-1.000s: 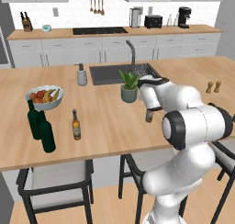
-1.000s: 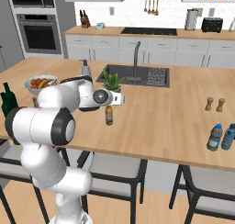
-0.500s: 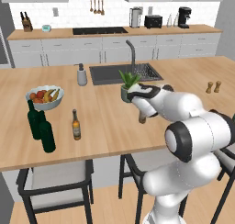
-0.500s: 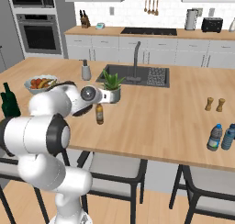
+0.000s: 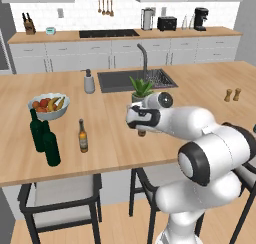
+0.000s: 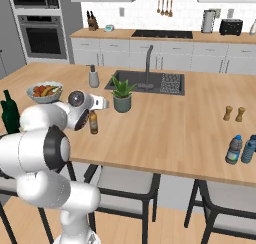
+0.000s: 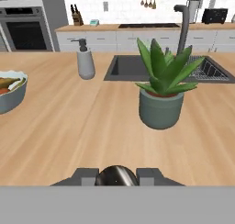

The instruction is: Move the plastic bottles in the middle to the plastics group, and the glass bottles in the middle to the glass group.

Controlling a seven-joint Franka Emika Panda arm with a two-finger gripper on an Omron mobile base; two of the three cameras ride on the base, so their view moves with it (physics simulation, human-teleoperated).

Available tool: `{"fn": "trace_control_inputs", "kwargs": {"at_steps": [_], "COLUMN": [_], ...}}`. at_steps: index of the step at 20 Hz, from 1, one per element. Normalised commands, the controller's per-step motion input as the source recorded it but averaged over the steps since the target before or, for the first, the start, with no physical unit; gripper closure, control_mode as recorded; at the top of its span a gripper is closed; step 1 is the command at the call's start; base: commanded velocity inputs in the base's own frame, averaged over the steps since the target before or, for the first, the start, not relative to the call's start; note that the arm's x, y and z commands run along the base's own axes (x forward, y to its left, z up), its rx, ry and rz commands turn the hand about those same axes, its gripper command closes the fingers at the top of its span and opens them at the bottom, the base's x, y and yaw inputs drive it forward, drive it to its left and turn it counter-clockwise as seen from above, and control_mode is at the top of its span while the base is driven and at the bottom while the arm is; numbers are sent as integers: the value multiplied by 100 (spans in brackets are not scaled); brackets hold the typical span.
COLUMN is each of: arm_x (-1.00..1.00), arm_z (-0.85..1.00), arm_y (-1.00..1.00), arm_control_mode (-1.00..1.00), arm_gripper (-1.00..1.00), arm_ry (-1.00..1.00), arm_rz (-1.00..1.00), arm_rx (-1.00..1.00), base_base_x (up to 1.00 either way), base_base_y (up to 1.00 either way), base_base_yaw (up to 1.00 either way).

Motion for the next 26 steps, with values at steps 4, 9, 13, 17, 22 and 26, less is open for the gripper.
{"fn": "trace_control_inputs", "kwargs": {"at_steps": [4,9,13,17,22,26], "arm_x": [-11,-12,-3,-1,-21,-33], "arm_z": [3,5,1,0,0,0], "arm_y": [68,60,48,44,35,23], "arm_control_mode": [-100,-100,-100,-100,-100,-100], "arm_gripper": [100,100,100,100,100,100], "arm_ry": [0,0,1,0,4,2], "arm_rz": [0,0,0,0,0,0], "arm_rx": [0,0,0,0,0,0], "base_base_x": [0,0,0,0,0,0], "base_base_y": [0,0,0,0,0,0], "base_base_yaw": [0,0,0,0,0,0]}}
